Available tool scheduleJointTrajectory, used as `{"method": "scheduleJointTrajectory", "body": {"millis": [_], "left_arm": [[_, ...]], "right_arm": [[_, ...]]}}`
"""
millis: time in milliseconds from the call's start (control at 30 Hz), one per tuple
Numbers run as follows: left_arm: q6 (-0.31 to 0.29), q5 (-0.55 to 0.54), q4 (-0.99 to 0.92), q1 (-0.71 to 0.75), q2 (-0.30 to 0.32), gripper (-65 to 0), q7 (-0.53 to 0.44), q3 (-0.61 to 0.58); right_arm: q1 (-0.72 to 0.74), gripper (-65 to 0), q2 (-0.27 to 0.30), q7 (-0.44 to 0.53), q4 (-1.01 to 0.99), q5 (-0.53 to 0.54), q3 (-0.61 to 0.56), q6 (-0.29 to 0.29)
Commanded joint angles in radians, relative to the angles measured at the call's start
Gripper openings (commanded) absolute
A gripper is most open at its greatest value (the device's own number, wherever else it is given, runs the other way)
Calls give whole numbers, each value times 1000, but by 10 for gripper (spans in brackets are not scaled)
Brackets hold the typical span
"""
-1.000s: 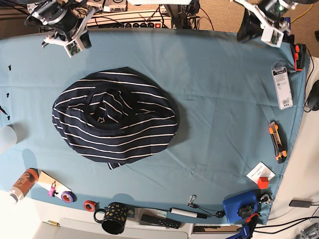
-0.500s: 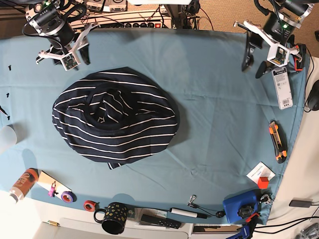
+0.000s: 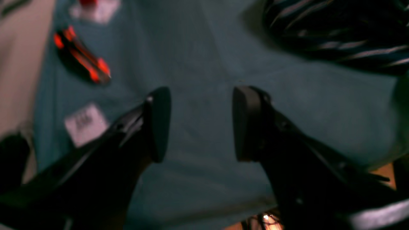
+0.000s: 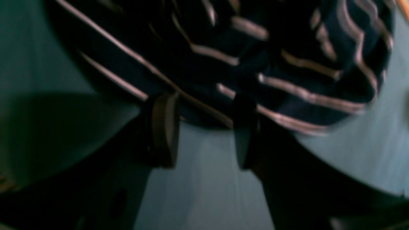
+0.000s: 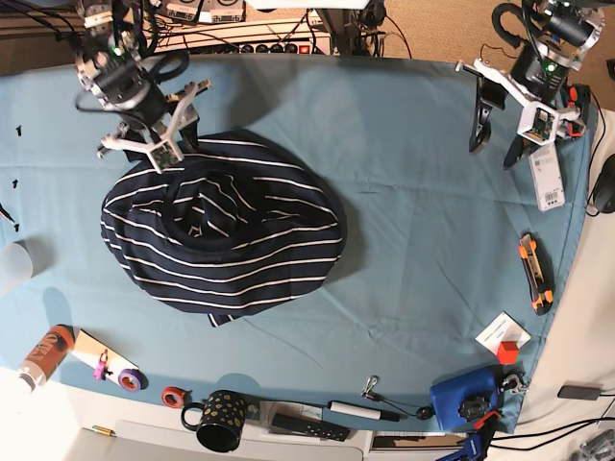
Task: Layout the t-shirt on the table in an organized manner, then fold the t-shirt properly
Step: 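Lower the right gripper onto the striped shirt's edge and grasp it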
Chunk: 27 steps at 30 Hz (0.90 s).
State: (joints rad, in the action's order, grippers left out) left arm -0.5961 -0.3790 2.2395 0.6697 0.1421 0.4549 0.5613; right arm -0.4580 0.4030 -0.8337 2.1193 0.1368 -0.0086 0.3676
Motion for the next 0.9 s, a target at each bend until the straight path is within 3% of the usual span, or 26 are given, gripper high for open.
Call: {"method": "scheduleJointTrajectory", "body": {"millis": [0,167,400,500,667,867], "left_arm": [[-1,-17,-2,-5,8,-338,-31,4],[0,-18,-65,-45,8,-338,-38,4],[8,3,-78,-112,8,-338,-37,-101],[66,88,-82,-131,8,-338,-37,-208],[142,216,-82,-150,8,-338,-37,-375],[201,283,-82,-158,8,-338,-41,-491]], "right_arm": [[33,-378,10,32,3,-8,-7,-17],[154,-379,9,34,-69,-17,-19,-98],[275,-379,4,32,-159,16,-19,-68],[295,-379,4,27,-159,9,-19,-72],[297,-379,5,-5,-159,-80,-18,-139],[298,-380,5,-11,-167,-101,-18,-148]]}}
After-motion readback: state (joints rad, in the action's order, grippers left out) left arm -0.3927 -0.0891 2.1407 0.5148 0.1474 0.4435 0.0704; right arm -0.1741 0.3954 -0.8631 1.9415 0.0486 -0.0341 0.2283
